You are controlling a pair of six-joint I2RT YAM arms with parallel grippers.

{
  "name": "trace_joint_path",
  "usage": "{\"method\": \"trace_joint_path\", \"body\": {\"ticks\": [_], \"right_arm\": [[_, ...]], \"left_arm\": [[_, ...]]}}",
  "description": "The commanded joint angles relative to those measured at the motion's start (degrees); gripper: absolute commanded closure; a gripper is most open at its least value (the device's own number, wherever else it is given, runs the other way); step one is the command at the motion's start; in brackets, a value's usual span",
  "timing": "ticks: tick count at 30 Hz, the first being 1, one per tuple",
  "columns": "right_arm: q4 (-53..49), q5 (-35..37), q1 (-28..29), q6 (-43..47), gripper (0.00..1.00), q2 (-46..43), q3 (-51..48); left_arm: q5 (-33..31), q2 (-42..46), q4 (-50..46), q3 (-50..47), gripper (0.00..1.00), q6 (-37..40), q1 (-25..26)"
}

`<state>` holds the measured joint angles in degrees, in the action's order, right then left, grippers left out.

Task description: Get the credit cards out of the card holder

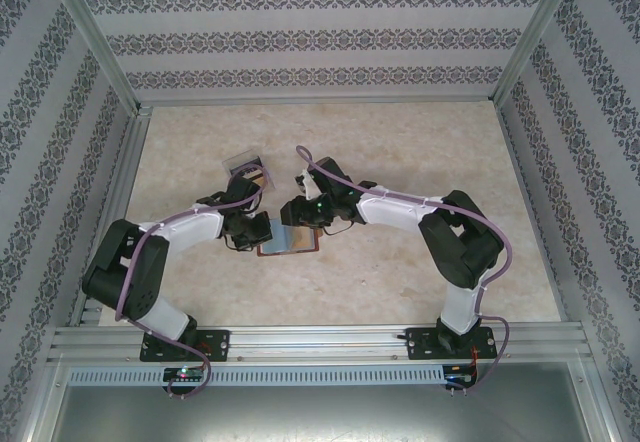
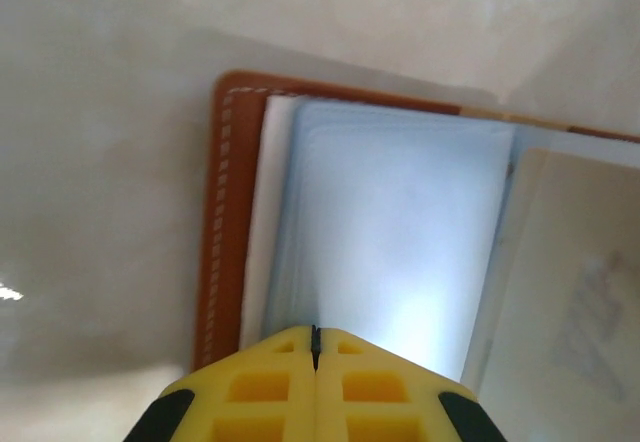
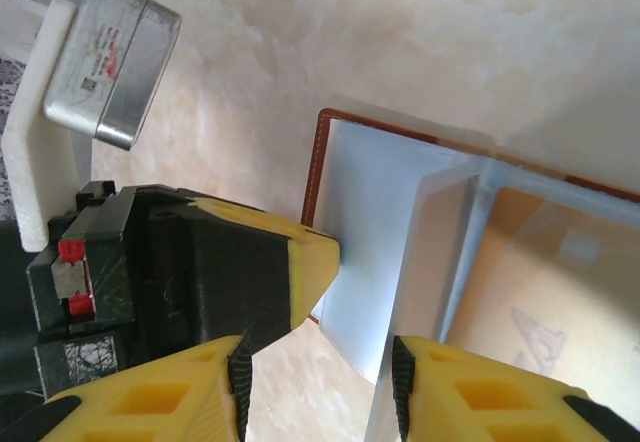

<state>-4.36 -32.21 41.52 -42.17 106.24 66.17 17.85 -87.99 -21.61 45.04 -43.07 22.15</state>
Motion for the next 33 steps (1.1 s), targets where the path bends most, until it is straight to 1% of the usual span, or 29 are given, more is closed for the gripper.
{"method": "trace_joint_path", "body": {"ticks": [1,6,9,10,15,18,22,27,33], "right_arm": [[2.26,-2.77,0.82,-1.70,0.54,2.69,1.53],[2.70,-3.98,1.63,-2.38,0.53,5.36,3.47],[2.43,-4.28,1.90,-2.37,0.52,6.11,4.68],[2.43,-4.27,1.90,-2.34,0.50,6.17,4.75],[1.58,-3.73,1.60,-1.91,0.50,6.04,4.74],[1.34,-2.00,1.17,-1.56,0.53,5.07,3.73],[0.40,0.28,0.25,-1.38,0.59,4.49,2.39],[-0.25,0.92,-0.64,-1.49,0.64,5.50,1.68],[-0.92,1.44,-0.91,-1.25,0.65,7.18,1.68]], "left_arm": [[-4.15,3.65,-6.66,1.03,1.00,2.26,-0.80],[-3.92,7.59,-8.49,0.38,1.00,3.23,-3.01],[-3.64,8.29,-8.85,0.48,0.99,3.08,-3.00],[-3.53,8.42,-8.88,0.52,0.99,2.99,-3.10],[-2.45,8.96,-8.35,0.91,0.99,3.15,-3.14],[-0.68,8.64,-6.94,1.15,0.99,3.22,-3.12],[3.35,7.31,-2.64,0.74,0.99,2.75,-3.15],[4.38,5.74,-0.96,1.58,0.99,2.29,-3.01],[4.50,2.96,0.19,1.14,1.00,2.21,-2.99]]}}
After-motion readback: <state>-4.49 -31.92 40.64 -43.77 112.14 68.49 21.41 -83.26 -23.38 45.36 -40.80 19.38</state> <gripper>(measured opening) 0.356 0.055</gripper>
